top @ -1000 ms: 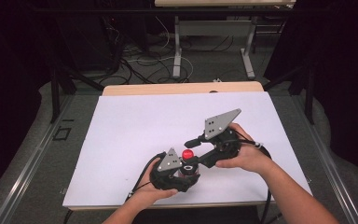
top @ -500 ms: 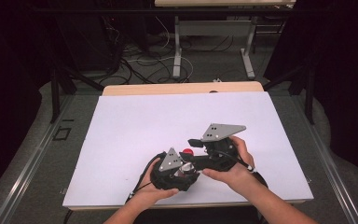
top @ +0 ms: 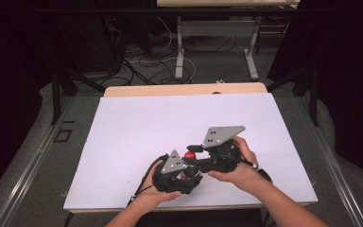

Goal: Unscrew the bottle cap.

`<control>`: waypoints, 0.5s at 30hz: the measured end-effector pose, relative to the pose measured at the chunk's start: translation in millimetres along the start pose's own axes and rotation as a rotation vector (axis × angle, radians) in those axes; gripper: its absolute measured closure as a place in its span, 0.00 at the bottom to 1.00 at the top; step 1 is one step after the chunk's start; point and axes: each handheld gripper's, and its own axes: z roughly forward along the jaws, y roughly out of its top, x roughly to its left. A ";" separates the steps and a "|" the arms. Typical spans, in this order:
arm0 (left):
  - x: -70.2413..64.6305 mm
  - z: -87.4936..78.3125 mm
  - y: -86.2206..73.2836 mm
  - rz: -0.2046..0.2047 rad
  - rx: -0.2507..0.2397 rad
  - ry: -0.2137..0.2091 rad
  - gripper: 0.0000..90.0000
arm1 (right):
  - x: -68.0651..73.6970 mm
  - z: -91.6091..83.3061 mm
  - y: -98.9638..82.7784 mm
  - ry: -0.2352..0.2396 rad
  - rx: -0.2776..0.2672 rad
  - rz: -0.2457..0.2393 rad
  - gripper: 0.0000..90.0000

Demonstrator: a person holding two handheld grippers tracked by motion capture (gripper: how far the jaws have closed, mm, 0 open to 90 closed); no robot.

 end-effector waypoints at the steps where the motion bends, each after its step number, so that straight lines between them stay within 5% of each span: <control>1: -0.2 0.1 0.1 0.006 0.001 0.004 0.33 | -10.7 0.1 0.5 0.089 0.001 -0.031 0.68; 4: -0.5 0.8 -0.5 0.008 0.002 -0.007 0.33 | -18.9 0.6 1.8 0.153 0.024 -0.042 0.68; 7: -1.5 0.6 -1.3 -0.002 -0.005 -0.032 0.33 | -30.8 3.1 3.7 0.280 0.024 -0.125 0.68; 15: -1.5 0.8 -1.4 0.019 -0.006 -0.071 0.33 | -39.1 3.9 5.9 0.377 0.024 -0.237 0.69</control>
